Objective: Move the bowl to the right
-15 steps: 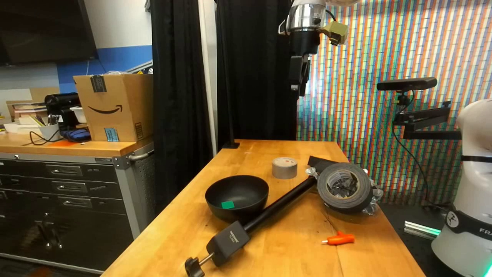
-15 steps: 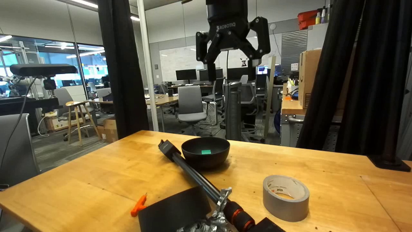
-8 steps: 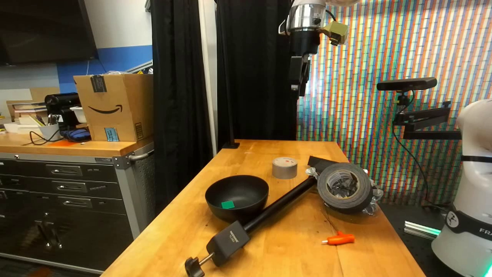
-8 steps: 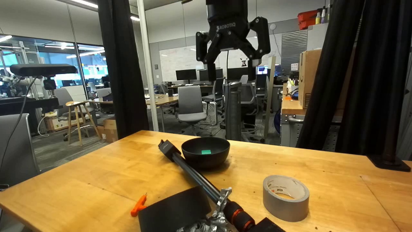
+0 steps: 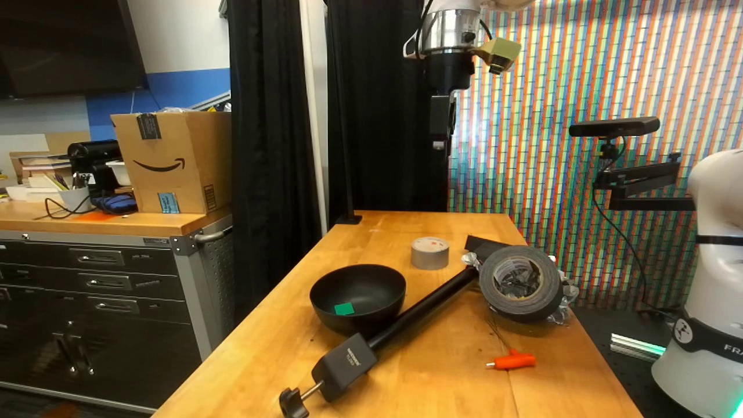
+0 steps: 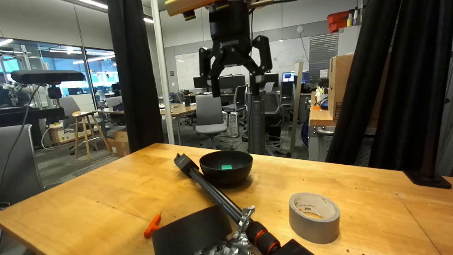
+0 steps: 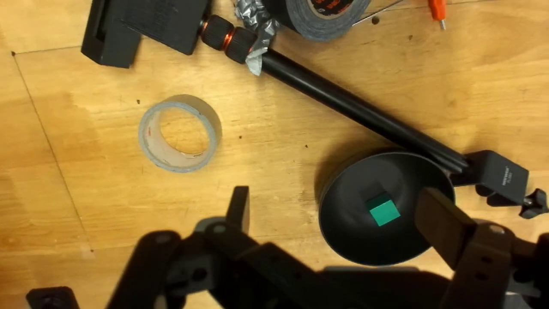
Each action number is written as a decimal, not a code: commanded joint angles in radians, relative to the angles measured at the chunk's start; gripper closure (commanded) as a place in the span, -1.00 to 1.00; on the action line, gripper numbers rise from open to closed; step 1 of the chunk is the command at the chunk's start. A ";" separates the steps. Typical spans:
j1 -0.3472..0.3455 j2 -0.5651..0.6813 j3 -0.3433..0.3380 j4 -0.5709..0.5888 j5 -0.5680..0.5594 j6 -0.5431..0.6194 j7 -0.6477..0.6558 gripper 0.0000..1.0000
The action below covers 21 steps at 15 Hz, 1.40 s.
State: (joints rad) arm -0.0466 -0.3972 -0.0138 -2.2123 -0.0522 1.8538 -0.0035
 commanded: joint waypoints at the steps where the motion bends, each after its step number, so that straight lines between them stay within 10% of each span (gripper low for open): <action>1: 0.041 0.074 0.035 0.079 -0.010 -0.008 -0.010 -1.00; 21: 0.057 0.639 0.046 0.342 0.008 0.140 -0.308 -1.00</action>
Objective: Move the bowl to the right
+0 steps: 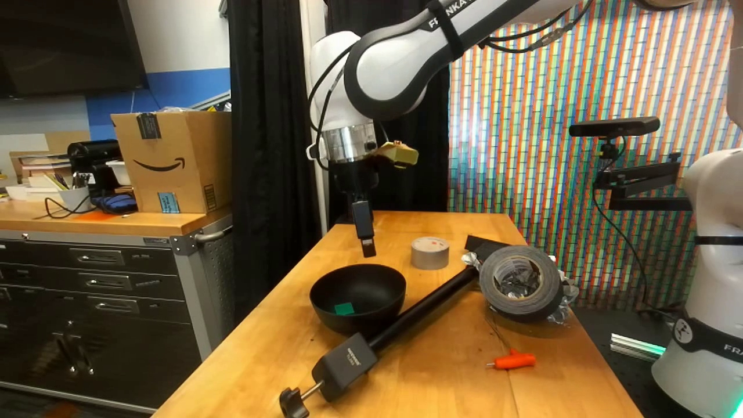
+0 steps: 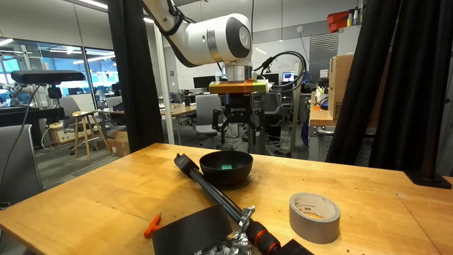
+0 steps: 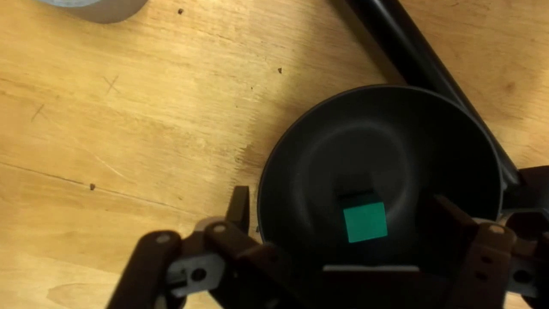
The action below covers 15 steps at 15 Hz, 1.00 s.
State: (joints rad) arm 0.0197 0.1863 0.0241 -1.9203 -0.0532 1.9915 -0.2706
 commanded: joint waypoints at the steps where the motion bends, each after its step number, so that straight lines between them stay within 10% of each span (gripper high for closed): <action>1: -0.014 0.068 0.009 0.048 0.013 0.008 -0.059 -1.00; 11: -0.058 0.167 0.009 0.040 0.000 0.016 -0.163 -1.00; 15: -0.056 0.181 0.008 0.042 -0.011 0.009 -0.154 -0.17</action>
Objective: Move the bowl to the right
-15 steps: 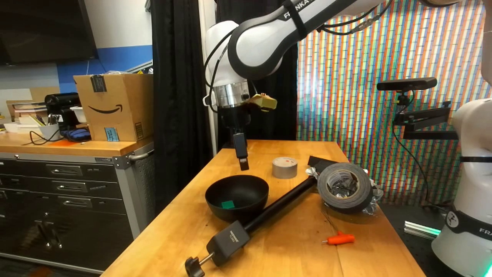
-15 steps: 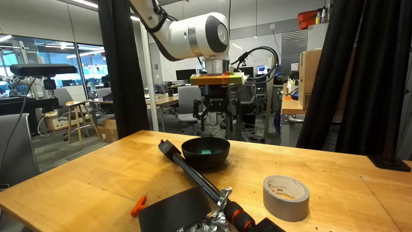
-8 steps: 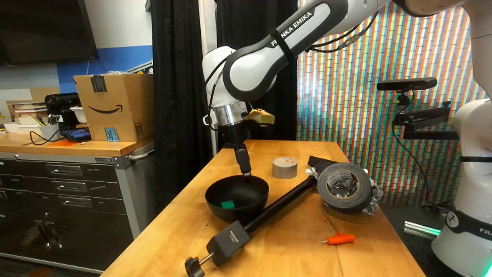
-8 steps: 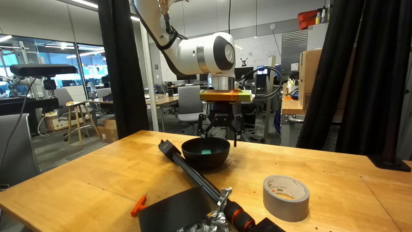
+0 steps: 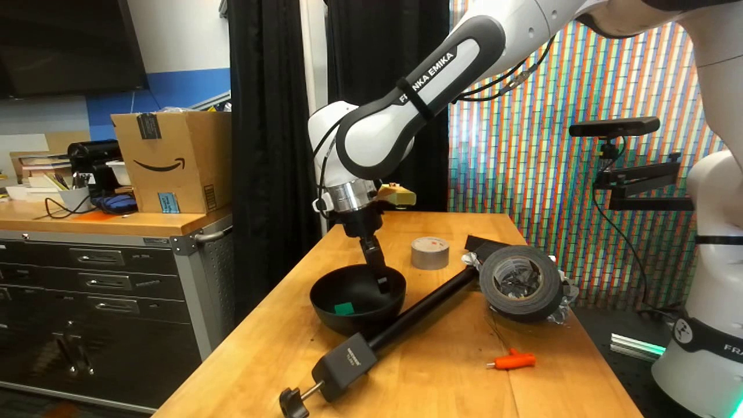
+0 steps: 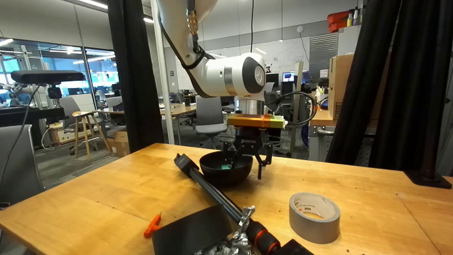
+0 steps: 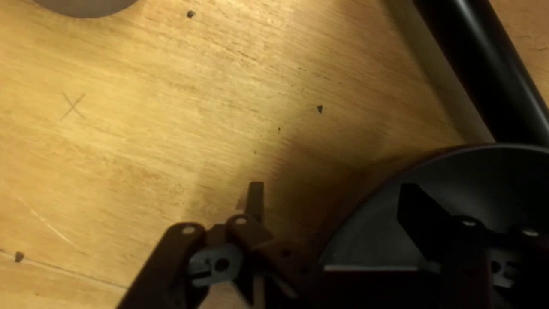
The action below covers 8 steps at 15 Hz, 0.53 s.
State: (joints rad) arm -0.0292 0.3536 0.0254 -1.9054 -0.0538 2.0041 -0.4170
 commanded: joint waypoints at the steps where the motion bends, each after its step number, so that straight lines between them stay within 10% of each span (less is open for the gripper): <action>1: -0.007 0.014 0.007 0.028 -0.011 -0.005 -0.007 -0.02; 8: 0.007 -0.026 0.005 0.043 -0.042 -0.012 0.021 0.90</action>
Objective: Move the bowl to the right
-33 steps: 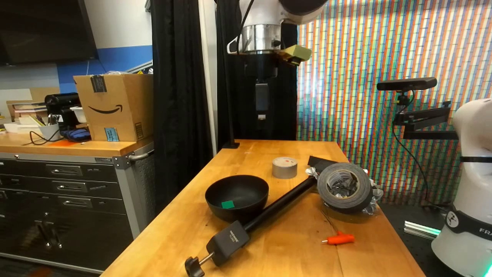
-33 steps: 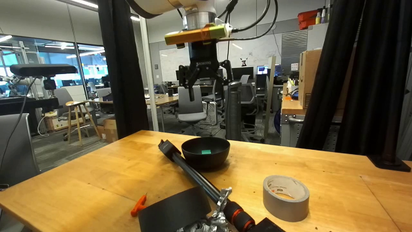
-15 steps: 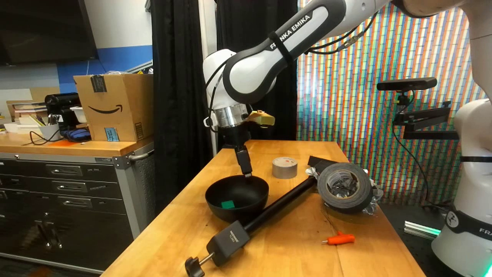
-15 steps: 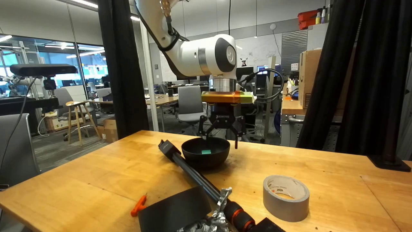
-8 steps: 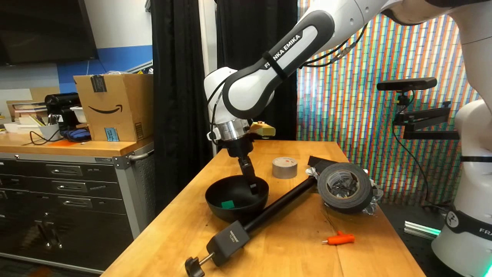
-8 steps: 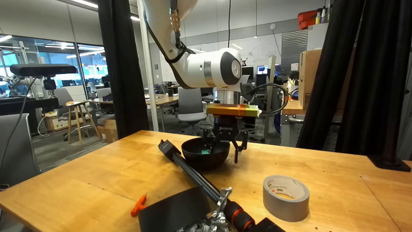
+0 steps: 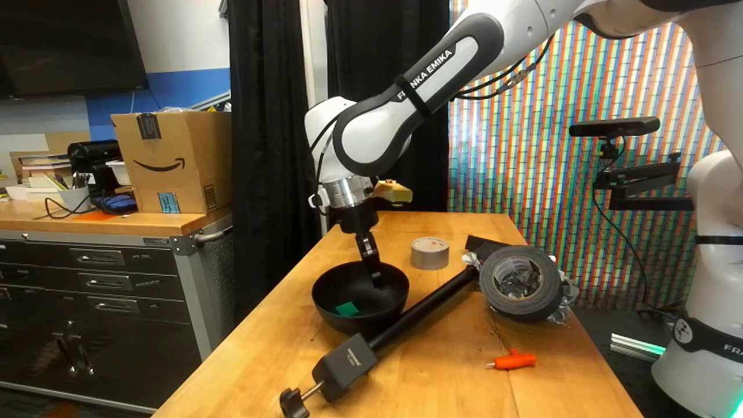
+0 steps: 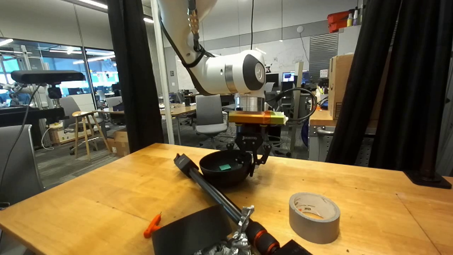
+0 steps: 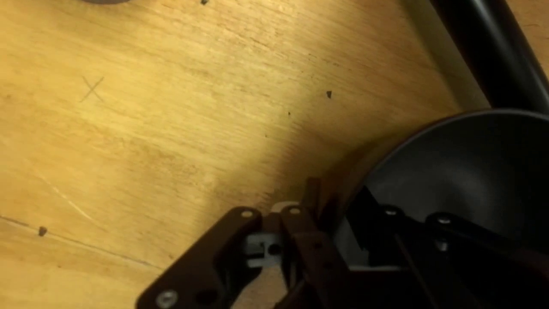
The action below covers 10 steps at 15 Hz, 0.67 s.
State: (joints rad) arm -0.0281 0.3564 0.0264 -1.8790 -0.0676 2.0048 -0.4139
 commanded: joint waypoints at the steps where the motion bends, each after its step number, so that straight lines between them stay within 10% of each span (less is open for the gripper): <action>1: 0.007 -0.041 0.004 0.023 -0.035 -0.014 0.021 0.92; 10: 0.038 -0.282 0.003 0.027 -0.123 -0.051 0.081 0.90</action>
State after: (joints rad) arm -0.0031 0.1815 0.0296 -1.8443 -0.1503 1.9878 -0.3709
